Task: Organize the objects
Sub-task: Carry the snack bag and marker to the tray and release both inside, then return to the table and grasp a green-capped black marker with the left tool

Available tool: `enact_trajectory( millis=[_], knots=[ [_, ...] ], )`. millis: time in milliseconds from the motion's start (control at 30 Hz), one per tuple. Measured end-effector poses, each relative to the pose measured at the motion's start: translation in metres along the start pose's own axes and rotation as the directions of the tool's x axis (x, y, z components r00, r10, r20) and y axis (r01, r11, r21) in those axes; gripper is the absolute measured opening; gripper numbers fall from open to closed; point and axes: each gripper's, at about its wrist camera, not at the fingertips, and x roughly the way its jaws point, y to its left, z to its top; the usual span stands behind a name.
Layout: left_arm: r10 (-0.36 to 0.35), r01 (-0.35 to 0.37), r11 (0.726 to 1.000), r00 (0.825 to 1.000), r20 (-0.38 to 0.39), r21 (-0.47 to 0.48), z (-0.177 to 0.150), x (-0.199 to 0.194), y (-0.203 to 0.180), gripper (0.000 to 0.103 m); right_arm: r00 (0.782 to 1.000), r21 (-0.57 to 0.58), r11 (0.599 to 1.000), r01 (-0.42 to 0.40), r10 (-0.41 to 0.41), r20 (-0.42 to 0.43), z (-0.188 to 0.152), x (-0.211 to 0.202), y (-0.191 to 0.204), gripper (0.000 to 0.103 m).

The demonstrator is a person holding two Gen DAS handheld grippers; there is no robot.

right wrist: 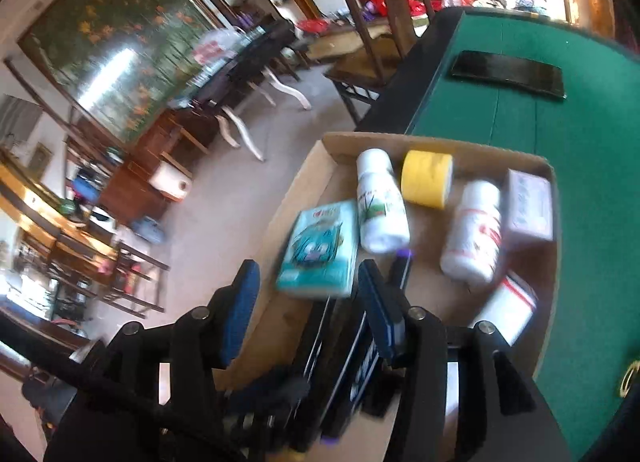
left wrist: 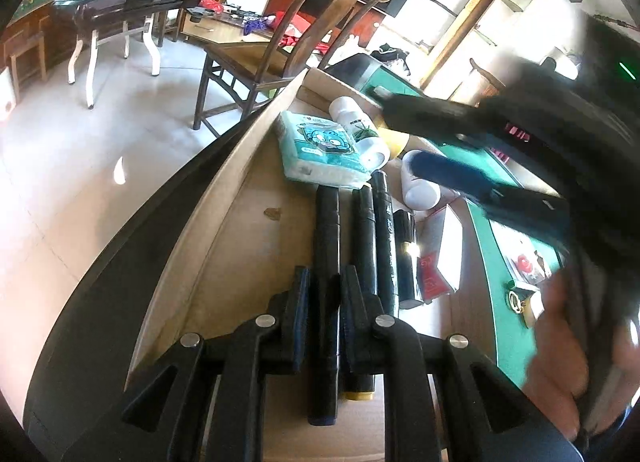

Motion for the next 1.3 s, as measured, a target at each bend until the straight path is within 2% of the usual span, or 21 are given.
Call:
enact_trajectory(
  millis=[267, 333, 367, 400, 467, 633, 800, 867, 967, 1067, 1167, 1200, 1300],
  knots=[
    [0.024, -0.024, 1.0, 1.0, 0.014, 0.007, -0.011, -0.015, -0.002, 0.014, 0.992, 0.031, 0.993, -0.115, 0.113, 0.049, -0.046, -0.061, -0.03, 0.05],
    [0.023, -0.024, 1.0, 1.0, 0.021, 0.006, -0.012, -0.02, -0.003, 0.014, 0.992, 0.018, 0.994, -0.109, 0.108, 0.065, -0.058, -0.082, -0.041, 0.05],
    [0.023, -0.023, 1.0, 0.999, 0.025, 0.007, -0.013, -0.025, -0.005, 0.019, 0.992, 0.011, 0.994, -0.107, 0.106, 0.072, -0.061, -0.089, -0.044, 0.05],
    [0.023, -0.023, 1.0, 0.999, 0.03, 0.01, -0.012, -0.028, -0.007, 0.031, 0.992, 0.002, 0.995, -0.099, 0.099, 0.081, -0.066, -0.098, -0.05, 0.05],
    [0.033, -0.034, 0.999, 0.998, 0.059, 0.018, -0.011, -0.035, -0.014, 0.046, 0.992, -0.001, 0.998, -0.069, 0.069, 0.105, -0.075, -0.118, -0.064, 0.051],
    [0.036, -0.042, 0.998, 0.995, 0.097, 0.056, -0.011, -0.046, -0.042, 0.046, 0.982, 0.019, 1.0, -0.021, 0.017, 0.187, -0.094, -0.168, -0.106, 0.052],
    [0.002, -0.016, 0.985, 0.997, 0.08, 0.173, -0.022, -0.046, -0.096, 0.046, 0.959, 0.116, 0.993, 0.001, -0.034, 0.281, -0.103, -0.216, -0.171, 0.056],
    [-0.007, -0.005, 0.969, 0.999, 0.048, 0.246, -0.028, -0.033, -0.127, 0.046, 0.947, 0.177, 0.984, -0.024, -0.034, 0.318, -0.106, -0.229, -0.193, 0.059],
    [-0.028, 0.039, 0.948, 0.999, -0.038, 0.317, -0.036, -0.003, -0.17, 0.046, 0.929, 0.327, 0.935, -0.135, 0.005, 0.369, -0.109, -0.243, -0.233, 0.06],
    [-0.061, 0.107, 0.929, 0.988, -0.14, 0.354, -0.042, 0.031, -0.214, 0.046, 0.917, 0.397, 0.907, -0.139, -0.033, 0.397, -0.111, -0.253, -0.25, 0.06],
    [-0.016, 0.071, 0.907, 0.991, -0.135, 0.416, -0.04, 0.06, -0.253, 0.046, 0.907, 0.43, 0.889, -0.156, -0.044, 0.419, -0.112, -0.263, -0.26, 0.06],
    [0.005, 0.06, 0.892, 0.99, -0.143, 0.449, -0.039, 0.069, -0.265, 0.046, 0.905, 0.435, 0.886, -0.16, -0.044, 0.423, -0.111, -0.265, -0.262, 0.06],
    [0.055, 0.017, 0.818, 0.993, -0.109, 0.574, -0.034, 0.089, -0.3, 0.046, 0.898, 0.445, 0.881, -0.164, -0.053, 0.436, -0.109, -0.268, -0.264, 0.06]
  ],
)
